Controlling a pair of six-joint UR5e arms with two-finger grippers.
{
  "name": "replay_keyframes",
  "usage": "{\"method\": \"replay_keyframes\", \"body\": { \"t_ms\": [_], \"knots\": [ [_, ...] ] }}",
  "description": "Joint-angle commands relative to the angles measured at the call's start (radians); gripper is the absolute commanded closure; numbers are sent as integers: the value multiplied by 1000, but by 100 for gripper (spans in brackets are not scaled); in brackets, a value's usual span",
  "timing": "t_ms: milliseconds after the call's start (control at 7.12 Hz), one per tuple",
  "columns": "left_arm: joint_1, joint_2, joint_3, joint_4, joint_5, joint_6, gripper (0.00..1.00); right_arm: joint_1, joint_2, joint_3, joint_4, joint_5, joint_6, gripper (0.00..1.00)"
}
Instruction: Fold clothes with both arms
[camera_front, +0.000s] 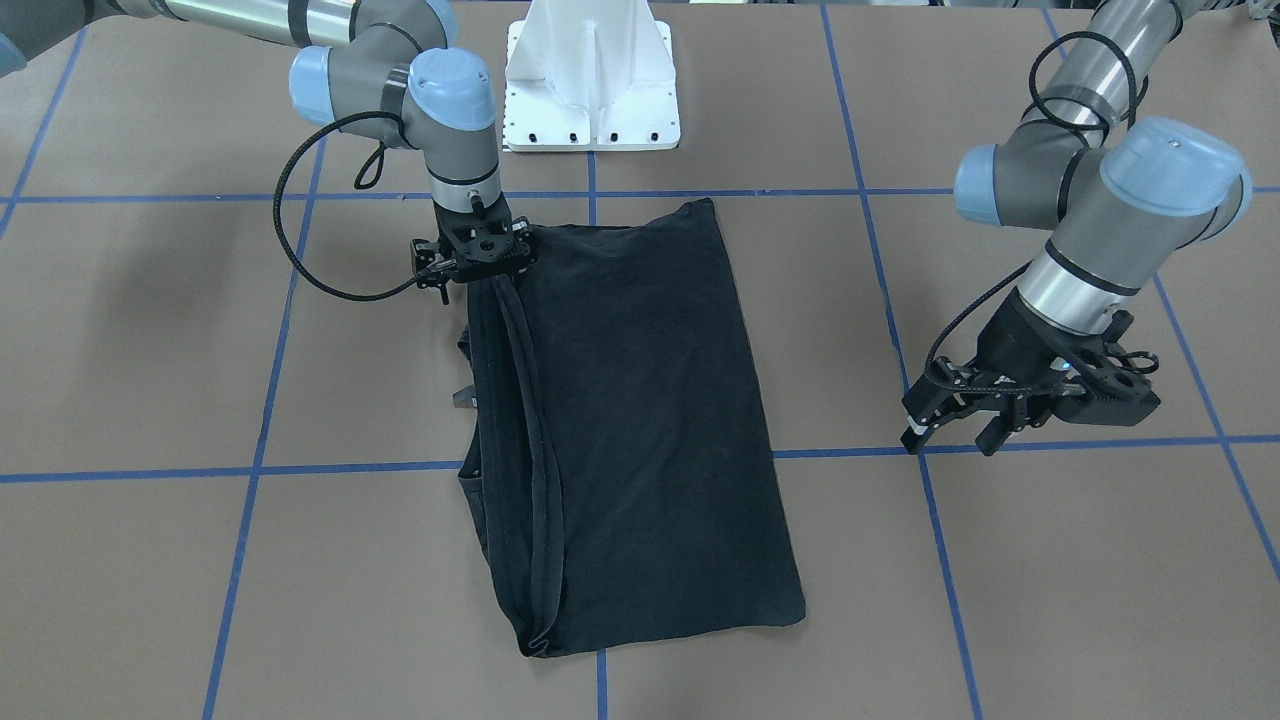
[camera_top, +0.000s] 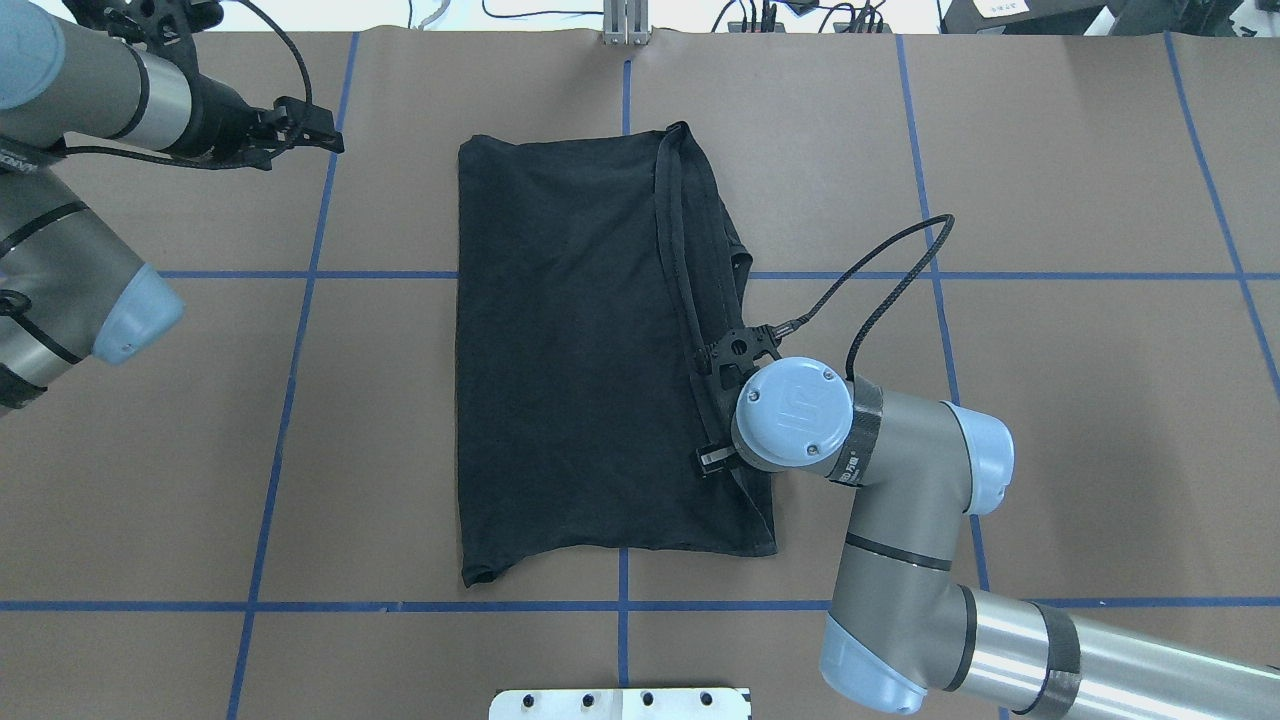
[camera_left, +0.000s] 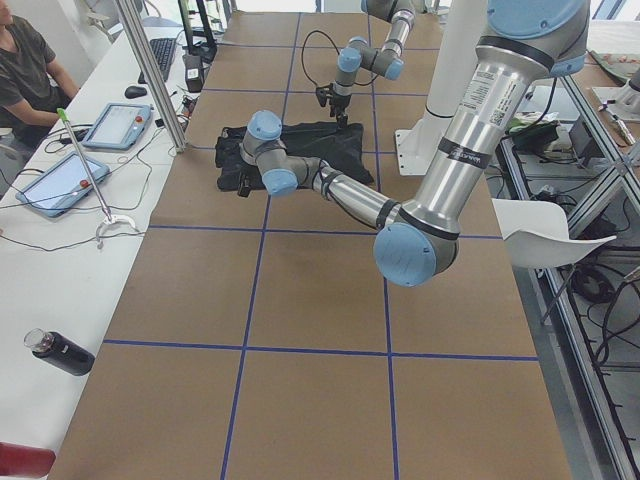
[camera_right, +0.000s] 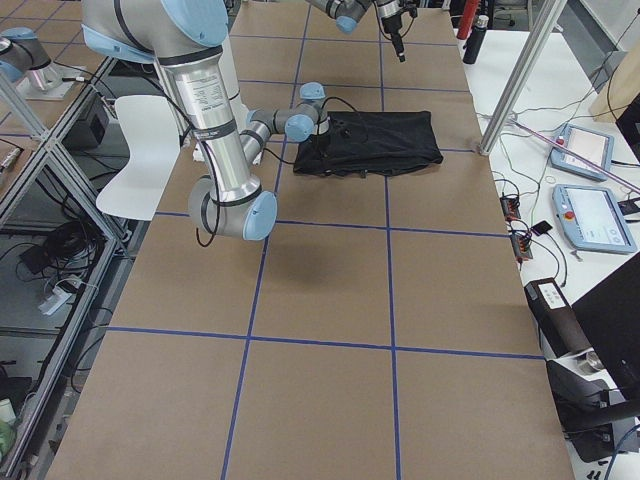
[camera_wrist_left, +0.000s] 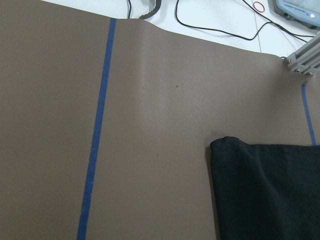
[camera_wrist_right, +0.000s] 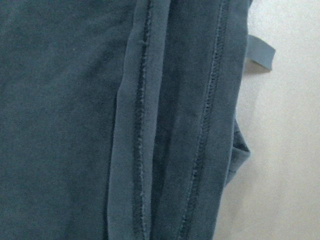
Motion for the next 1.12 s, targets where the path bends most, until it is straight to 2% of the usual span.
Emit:
{"method": "replay_keyframes", "body": {
  "t_ms": [0, 983],
  "knots": [
    [-1, -1, 0, 0, 1, -1, 0, 10, -4, 0, -7, 4, 0, 0],
    [0, -4, -3, 0, 1, -9, 0, 76, -55, 6, -19, 23, -78, 0]
  ]
}}
